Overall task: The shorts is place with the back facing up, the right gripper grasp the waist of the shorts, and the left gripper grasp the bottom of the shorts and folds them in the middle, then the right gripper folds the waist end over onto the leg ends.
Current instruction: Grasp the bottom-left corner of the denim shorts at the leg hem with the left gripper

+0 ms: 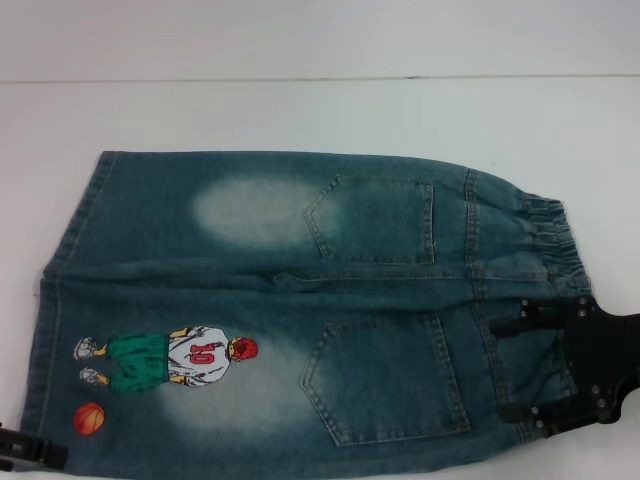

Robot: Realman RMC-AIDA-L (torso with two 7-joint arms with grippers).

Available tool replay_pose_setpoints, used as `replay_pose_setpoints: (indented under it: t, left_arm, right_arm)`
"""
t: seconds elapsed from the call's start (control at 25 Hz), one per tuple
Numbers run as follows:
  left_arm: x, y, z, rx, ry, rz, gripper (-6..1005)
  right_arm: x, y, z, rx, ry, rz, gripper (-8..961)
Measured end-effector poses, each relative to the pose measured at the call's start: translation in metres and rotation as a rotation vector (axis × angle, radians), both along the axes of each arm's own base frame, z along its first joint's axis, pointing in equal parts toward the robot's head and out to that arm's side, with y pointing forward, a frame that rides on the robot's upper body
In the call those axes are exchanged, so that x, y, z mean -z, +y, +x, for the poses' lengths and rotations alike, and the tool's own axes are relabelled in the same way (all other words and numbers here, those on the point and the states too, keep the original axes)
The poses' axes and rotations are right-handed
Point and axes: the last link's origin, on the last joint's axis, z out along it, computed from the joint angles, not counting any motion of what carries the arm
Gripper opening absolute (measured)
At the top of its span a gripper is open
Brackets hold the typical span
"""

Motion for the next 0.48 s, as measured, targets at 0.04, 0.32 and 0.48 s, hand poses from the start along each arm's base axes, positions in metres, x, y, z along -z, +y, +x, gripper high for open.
replay_pose_setpoints:
  t: [0.04, 0.32, 0.48]
  left_arm:
    - [0.0005, 0.0001, -0.0001, -0.001, -0.001, -0.001, 935]
    - [0.0035, 0.0020, 0.0026, -0.002, -0.016, -0.011, 933]
    - [0.0070, 0.0038, 0.0050, -0.003, -0.028, -0.024, 933]
  right_arm:
    - [0.0001, 0.0000, 0.0000, 0.000, 0.000, 0.000, 911]
    - [0.0001, 0.0002, -0.0003, -0.001, 0.000, -0.001, 911]
    - [0.0001, 0.0007, -0.0003, -0.001, -0.001, 0.001, 911]
